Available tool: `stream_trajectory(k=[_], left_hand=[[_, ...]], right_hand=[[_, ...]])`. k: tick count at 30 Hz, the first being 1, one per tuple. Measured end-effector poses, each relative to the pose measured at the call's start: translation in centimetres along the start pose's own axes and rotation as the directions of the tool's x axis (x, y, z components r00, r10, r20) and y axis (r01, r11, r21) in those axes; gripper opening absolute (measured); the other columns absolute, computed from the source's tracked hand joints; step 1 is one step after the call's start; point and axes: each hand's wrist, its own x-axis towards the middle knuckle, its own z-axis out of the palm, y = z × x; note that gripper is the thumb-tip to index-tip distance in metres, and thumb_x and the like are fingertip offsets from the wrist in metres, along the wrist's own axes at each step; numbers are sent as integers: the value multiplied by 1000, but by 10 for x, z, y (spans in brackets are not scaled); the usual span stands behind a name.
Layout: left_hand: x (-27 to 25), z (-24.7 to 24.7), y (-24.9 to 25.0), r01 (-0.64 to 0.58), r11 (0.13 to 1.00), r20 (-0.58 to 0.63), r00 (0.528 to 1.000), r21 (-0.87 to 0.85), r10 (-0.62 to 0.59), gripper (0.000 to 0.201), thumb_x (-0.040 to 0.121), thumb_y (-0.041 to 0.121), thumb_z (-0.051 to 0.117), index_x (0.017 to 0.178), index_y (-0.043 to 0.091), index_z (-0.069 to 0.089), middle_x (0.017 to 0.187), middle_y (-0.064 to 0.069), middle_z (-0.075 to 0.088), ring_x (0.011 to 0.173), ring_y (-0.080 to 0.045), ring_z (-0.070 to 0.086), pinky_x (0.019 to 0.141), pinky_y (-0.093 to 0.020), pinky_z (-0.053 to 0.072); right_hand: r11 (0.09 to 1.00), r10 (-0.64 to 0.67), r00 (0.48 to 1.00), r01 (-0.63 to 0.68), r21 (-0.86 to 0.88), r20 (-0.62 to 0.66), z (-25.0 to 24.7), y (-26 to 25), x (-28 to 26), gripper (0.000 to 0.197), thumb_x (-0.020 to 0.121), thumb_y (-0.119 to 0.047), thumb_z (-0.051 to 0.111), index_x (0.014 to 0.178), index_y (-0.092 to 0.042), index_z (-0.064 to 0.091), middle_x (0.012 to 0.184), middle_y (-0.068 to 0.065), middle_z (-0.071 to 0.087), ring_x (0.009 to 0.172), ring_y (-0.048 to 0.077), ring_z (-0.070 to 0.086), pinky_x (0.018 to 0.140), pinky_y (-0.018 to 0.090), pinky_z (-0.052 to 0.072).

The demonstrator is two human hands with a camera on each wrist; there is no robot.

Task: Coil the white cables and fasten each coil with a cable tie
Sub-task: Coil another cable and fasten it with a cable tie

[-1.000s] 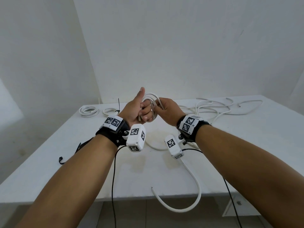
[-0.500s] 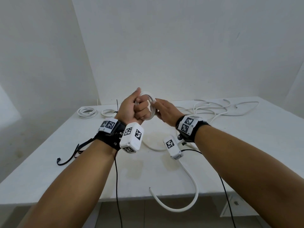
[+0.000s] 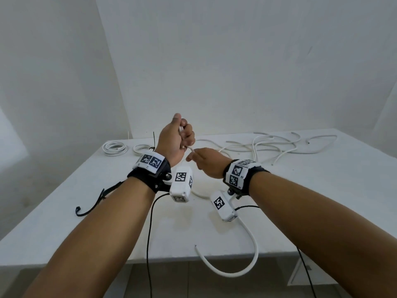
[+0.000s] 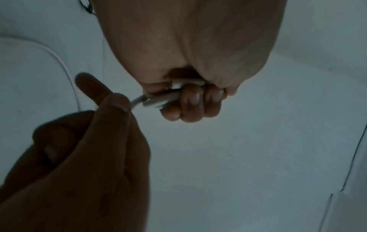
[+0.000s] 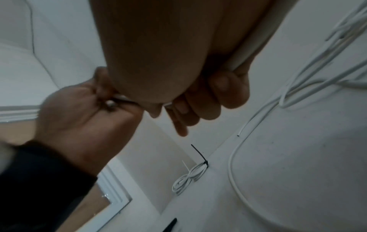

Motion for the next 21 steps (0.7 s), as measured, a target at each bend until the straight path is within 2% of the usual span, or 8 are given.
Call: stream_trajectory(k=[4, 7, 8, 11, 12, 14, 16, 21], left_hand=[[7, -19, -9, -92, 902, -158, 972, 421, 174, 35, 106, 26, 32, 73, 17, 37, 49, 6, 33, 42, -11, 31, 43, -22, 27], [1, -31, -16, 17, 795, -163, 981, 607, 104, 36, 106, 30, 35, 73, 17, 39, 55, 2, 36, 48, -13, 34, 47, -25, 28], [-3, -31, -18, 43, 728, -128, 990, 684, 63, 37, 106, 31, 36, 72, 16, 40, 56, 1, 38, 48, -12, 35, 50, -27, 30], [-14, -32, -20, 64, 333, -37, 996, 941, -85, 37, 105, 30, 37, 72, 16, 47, 69, -3, 51, 54, -9, 44, 60, -30, 35], [-18, -31, -18, 39, 260, 1, 989, 965, -149, 37, 104, 26, 36, 69, 18, 47, 70, -5, 53, 52, -6, 45, 61, -29, 35], [-22, -30, -16, 20, 302, 61, 965, 953, -256, 33, 96, 20, 36, 65, 16, 43, 62, -7, 50, 41, -7, 42, 53, -26, 33], [-24, -27, -12, 121, 474, 46, 944, 872, -326, 29, 93, 22, 38, 65, 14, 39, 58, -6, 42, 40, -13, 32, 45, -24, 23], [-18, -21, -11, 251, 713, 103, 905, 655, -413, 58, 100, 59, 22, 66, 16, 41, 52, -4, 36, 50, -14, 18, 45, -24, 11]], right_hand=[[960, -20, 994, 49, -274, 108, 13, -6, -4, 35, 107, -30, 29, 101, -8, 55, 88, 7, 59, 83, 28, 58, 74, 38, 47], [945, -91, 991, 116, -305, 96, 12, -6, -8, 33, 105, -33, 35, 106, -14, 63, 93, 4, 66, 87, 26, 60, 78, 40, 51], [944, -121, 990, 138, -298, 75, 8, -7, -8, 31, 103, -33, 40, 105, -17, 66, 93, 3, 68, 87, 25, 61, 79, 40, 52], [949, -199, 980, 198, -246, 19, -6, -12, -6, 19, 96, -30, 58, 100, -21, 74, 91, 0, 73, 83, 16, 61, 78, 33, 50], [955, -219, 976, 213, -204, -5, -11, -14, -6, 14, 92, -28, 64, 95, -22, 76, 87, -2, 74, 77, 12, 60, 76, 31, 51], [967, -235, 970, 226, -120, -67, -17, -15, -5, 7, 85, -25, 71, 88, -21, 77, 82, -5, 73, 71, 8, 59, 72, 29, 52], [974, -226, 968, 221, -56, -107, -22, -13, -4, 6, 84, -23, 73, 87, -18, 75, 80, -3, 71, 71, 11, 59, 70, 31, 52], [957, -216, 938, 258, 130, -270, -37, -7, -4, 7, 78, -16, 79, 80, -17, 72, 77, -3, 71, 70, 12, 62, 70, 32, 53]])
